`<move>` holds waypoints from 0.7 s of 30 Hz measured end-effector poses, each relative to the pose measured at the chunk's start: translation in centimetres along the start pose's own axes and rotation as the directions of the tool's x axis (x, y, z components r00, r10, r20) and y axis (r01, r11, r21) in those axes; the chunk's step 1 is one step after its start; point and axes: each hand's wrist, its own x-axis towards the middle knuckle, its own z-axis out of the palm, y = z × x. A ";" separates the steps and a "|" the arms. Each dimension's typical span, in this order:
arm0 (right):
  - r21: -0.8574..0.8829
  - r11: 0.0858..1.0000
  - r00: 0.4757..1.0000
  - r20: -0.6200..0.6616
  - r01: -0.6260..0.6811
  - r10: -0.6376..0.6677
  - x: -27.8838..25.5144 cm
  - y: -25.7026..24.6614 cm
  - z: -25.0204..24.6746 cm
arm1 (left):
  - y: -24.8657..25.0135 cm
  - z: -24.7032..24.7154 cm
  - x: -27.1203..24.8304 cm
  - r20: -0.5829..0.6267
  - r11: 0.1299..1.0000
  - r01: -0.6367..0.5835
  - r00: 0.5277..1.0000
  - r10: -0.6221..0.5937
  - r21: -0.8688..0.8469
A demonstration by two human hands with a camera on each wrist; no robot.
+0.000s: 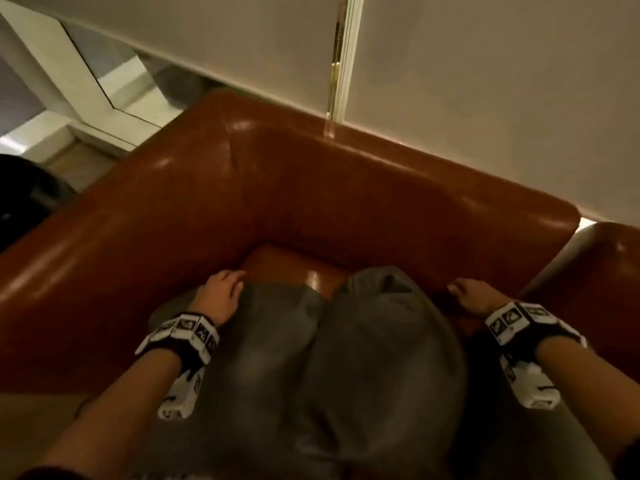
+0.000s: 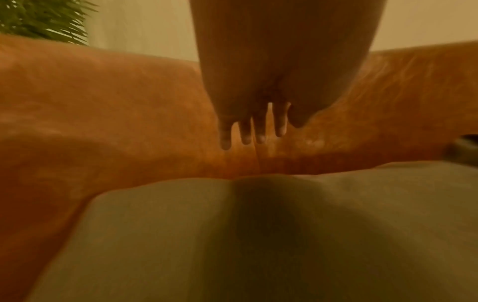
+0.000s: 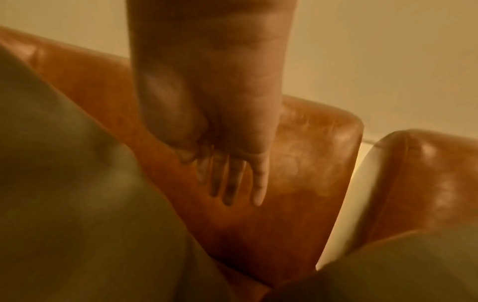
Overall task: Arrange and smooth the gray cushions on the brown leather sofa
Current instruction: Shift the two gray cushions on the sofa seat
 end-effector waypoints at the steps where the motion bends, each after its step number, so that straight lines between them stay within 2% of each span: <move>1: 0.031 0.999 1.000 0.015 -0.006 0.006 0.9 -0.5 0.5 | -0.1 0.6 1.2 0.015 0.999 0.017 1.000 -0.018 0.034; 4: 0.295 0.955 0.985 0.159 0.016 -0.066 2.3 -2.6 2.0 | -0.5 2.5 3.5 0.177 0.980 0.028 0.982 -0.063 0.197; 6: 0.446 0.895 0.957 0.260 0.001 -0.131 2.5 -3.4 3.4 | -0.6 4.3 3.6 0.260 0.950 -0.023 0.964 -0.062 0.310; 9: 0.575 0.817 0.945 0.285 -0.035 -0.160 1.6 -2.8 4.8 | -0.3 4.8 2.9 0.197 0.897 -0.060 0.980 -0.031 0.439; 11: 0.490 0.872 0.949 0.266 0.016 -0.167 0.3 -2.3 5.0 | 0.4 4.3 1.7 0.149 0.884 -0.057 0.989 -0.014 0.464; 14: 0.321 0.933 0.978 0.076 0.159 -0.193 -2.7 -1.6 4.4 | 1.2 3.0 -1.0 0.009 0.917 -0.058 0.998 0.059 0.394; 16: 0.351 0.904 0.970 -0.087 0.244 -0.227 -5.1 -0.2 3.6 | 0.9 1.6 -3.6 -0.130 0.942 -0.120 0.977 0.168 0.313; 18: 0.290 0.892 0.928 -0.246 0.347 -0.281 -8.0 1.7 2.1 | -0.2 -0.2 -6.9 -0.214 0.931 -0.172 0.945 0.249 0.323; 21: 0.179 0.916 0.845 -0.479 0.360 -0.238 -11.5 5.4 -0.6 | -1.7 -3.3 -12.0 -0.317 0.938 -0.173 0.910 0.269 0.301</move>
